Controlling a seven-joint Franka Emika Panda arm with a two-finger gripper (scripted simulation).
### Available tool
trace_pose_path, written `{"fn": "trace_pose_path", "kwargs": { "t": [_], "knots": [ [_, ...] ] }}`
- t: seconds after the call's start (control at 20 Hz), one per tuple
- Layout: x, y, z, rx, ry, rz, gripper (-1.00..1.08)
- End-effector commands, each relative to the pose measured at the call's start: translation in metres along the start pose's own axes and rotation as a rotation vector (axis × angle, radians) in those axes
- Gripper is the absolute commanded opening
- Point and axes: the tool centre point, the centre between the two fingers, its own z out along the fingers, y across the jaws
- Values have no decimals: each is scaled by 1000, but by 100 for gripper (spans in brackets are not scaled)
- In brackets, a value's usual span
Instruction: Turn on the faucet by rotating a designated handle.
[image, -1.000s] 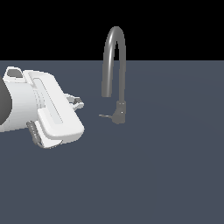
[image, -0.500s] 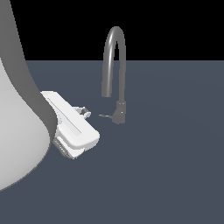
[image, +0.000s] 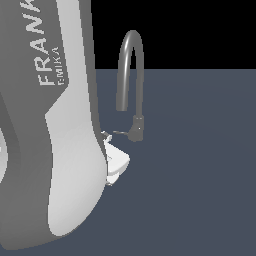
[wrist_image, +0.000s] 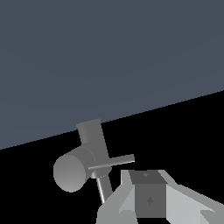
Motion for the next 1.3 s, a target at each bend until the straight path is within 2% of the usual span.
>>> {"fn": "trace_pose_path", "kwargs": {
  "t": [0.0, 0.35, 0.65, 0.95, 1.25],
  "knots": [
    [6, -5, 6, -36, -7, -39, -100],
    [20, -17, 24, -127, -27, -145, -100],
    [28, -25, 37, -185, -40, -213, -100],
    [33, -30, 47, -222, -49, -257, -100],
    [34, -32, 50, -234, -52, -272, -100]
  ]
}}
